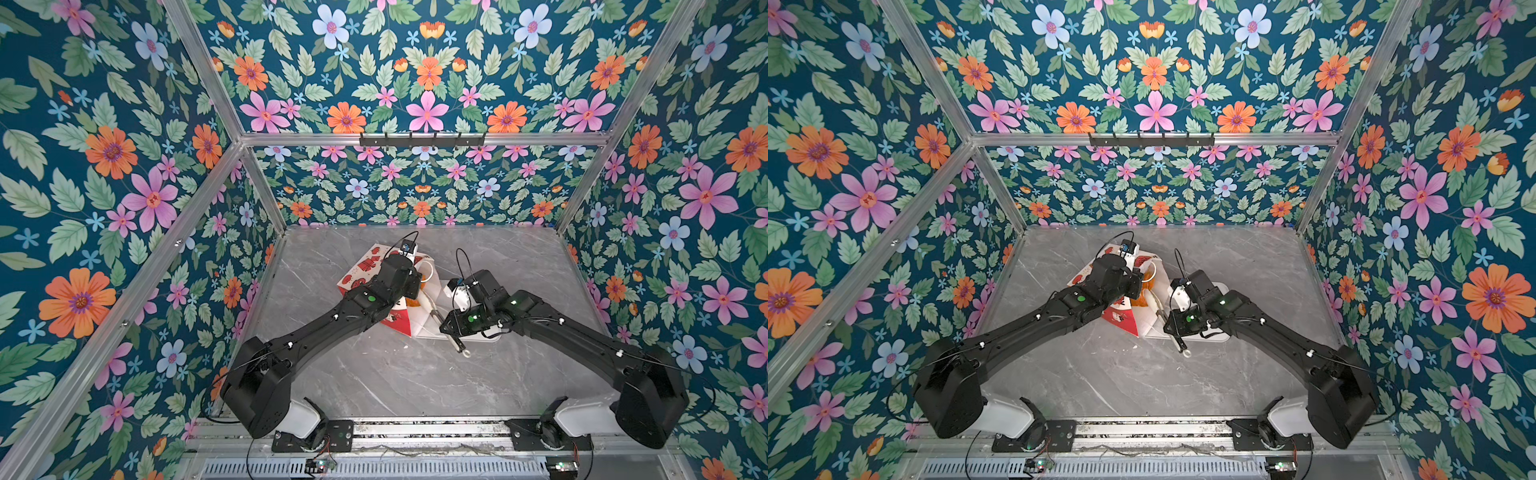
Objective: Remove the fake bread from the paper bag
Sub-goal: 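Pull the croissant out with the tongs and set it on the white tray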
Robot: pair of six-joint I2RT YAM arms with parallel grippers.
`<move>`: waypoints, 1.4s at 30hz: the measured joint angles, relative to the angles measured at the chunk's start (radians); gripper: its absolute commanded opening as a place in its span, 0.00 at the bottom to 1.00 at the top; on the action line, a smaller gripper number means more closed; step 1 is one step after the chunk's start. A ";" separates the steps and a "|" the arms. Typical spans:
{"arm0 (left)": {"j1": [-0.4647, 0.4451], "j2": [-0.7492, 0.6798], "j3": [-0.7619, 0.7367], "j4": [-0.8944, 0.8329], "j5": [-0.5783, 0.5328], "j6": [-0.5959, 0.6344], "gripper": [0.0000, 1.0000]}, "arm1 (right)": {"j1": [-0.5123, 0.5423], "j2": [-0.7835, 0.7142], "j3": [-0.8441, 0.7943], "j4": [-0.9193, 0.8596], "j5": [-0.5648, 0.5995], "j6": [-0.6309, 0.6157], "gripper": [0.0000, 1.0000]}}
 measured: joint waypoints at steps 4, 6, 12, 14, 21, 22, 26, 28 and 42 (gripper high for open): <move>0.004 0.004 0.000 0.020 -0.013 -0.009 0.00 | -0.029 -0.076 -0.047 -0.024 -0.006 0.011 0.23; 0.005 0.008 0.000 0.027 -0.022 -0.013 0.00 | -0.047 -0.116 -0.069 -0.035 -0.016 0.025 0.23; 0.011 0.008 -0.002 0.034 -0.048 -0.031 0.00 | -0.068 -0.240 -0.084 -0.106 -0.015 0.033 0.24; 0.014 0.008 -0.005 0.036 -0.054 -0.031 0.00 | -0.086 -0.284 -0.083 -0.138 -0.012 0.034 0.24; 0.021 0.002 -0.029 0.044 -0.065 -0.031 0.00 | -0.182 -0.398 -0.057 -0.311 0.013 0.046 0.24; 0.024 -0.001 -0.034 0.045 -0.065 -0.031 0.00 | -0.203 -0.410 -0.051 -0.339 0.015 0.045 0.24; 0.030 -0.018 -0.056 0.045 -0.069 -0.030 0.00 | -0.289 -0.429 -0.056 -0.415 0.014 0.029 0.24; 0.031 -0.030 -0.070 0.046 -0.073 -0.026 0.00 | -0.333 -0.424 -0.077 -0.434 0.008 0.023 0.24; 0.031 -0.099 -0.144 0.066 -0.053 -0.012 0.00 | -0.453 -0.245 -0.126 -0.418 -0.042 -0.006 0.31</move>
